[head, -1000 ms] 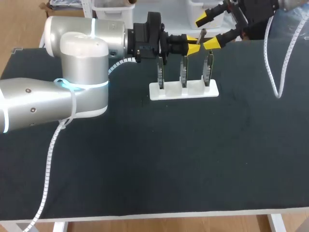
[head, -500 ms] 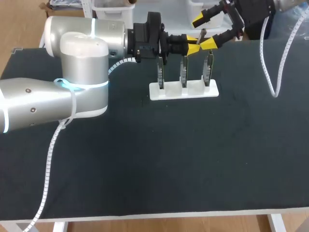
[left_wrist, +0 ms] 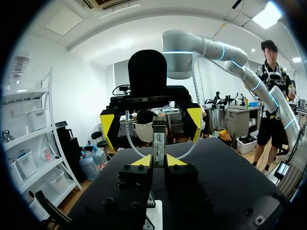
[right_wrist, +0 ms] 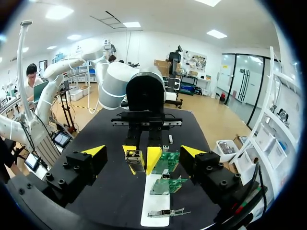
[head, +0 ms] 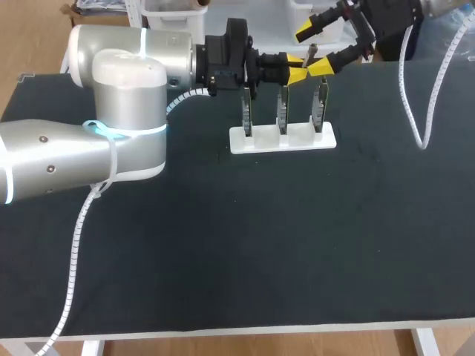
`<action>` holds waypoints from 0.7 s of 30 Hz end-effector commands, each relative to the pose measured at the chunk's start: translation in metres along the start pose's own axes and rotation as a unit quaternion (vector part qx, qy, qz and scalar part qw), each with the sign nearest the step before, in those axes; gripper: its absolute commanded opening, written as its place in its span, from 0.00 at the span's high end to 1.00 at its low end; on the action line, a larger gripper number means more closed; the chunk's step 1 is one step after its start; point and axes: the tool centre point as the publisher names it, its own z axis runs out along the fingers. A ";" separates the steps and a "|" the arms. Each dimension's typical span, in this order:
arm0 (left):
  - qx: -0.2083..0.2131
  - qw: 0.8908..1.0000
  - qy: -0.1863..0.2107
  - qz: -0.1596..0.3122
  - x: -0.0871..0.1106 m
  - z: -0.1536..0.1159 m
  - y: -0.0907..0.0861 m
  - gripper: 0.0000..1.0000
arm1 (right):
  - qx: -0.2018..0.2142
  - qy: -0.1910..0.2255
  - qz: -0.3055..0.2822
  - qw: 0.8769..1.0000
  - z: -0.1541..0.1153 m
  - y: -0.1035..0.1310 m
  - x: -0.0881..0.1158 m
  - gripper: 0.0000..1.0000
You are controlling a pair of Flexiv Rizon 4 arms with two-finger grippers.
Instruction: Pick up the optical module with the left hand, and insert it into the network port with the right hand.
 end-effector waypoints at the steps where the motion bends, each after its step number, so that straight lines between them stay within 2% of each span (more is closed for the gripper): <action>1: 0.000 1.000 0.000 0.000 0.000 0.000 0.000 1.00 | 0.000 0.000 0.000 1.000 0.000 0.000 0.000 0.00; 3: 0.000 1.000 0.000 0.000 0.000 0.000 0.000 1.00 | 0.000 0.000 0.000 1.000 0.000 0.000 0.000 0.00; 4: 0.000 1.000 0.000 0.000 0.000 0.000 0.000 1.00 | 0.000 0.000 0.000 1.000 0.000 0.000 0.000 0.13; 5: 0.000 1.000 0.000 0.000 0.000 0.000 0.000 1.00 | 0.000 0.000 0.000 1.000 0.000 0.000 0.000 0.51; 6: 0.000 1.000 0.000 0.000 0.000 0.000 0.000 1.00 | 0.000 0.000 0.000 1.000 0.000 0.000 0.000 0.56; 9: 0.000 1.000 0.000 0.000 0.000 0.000 0.000 1.00 | 0.000 0.000 0.000 1.000 0.000 0.000 0.000 0.67; 11: 0.000 1.000 0.000 0.000 0.000 0.000 0.000 1.00 | 0.000 0.000 0.000 1.000 0.000 0.000 0.000 0.68; 13: 0.000 1.000 0.000 0.000 0.000 0.000 0.000 1.00 | 0.000 0.000 0.000 1.000 0.000 0.000 0.000 0.74; 16: 0.000 1.000 0.000 0.000 0.000 0.000 0.000 1.00 | 0.000 0.000 0.000 1.000 0.000 0.000 0.000 0.98; 21: 0.000 1.000 0.000 0.000 0.000 0.000 0.000 1.00 | 0.000 0.000 0.000 1.000 0.000 0.000 0.000 1.00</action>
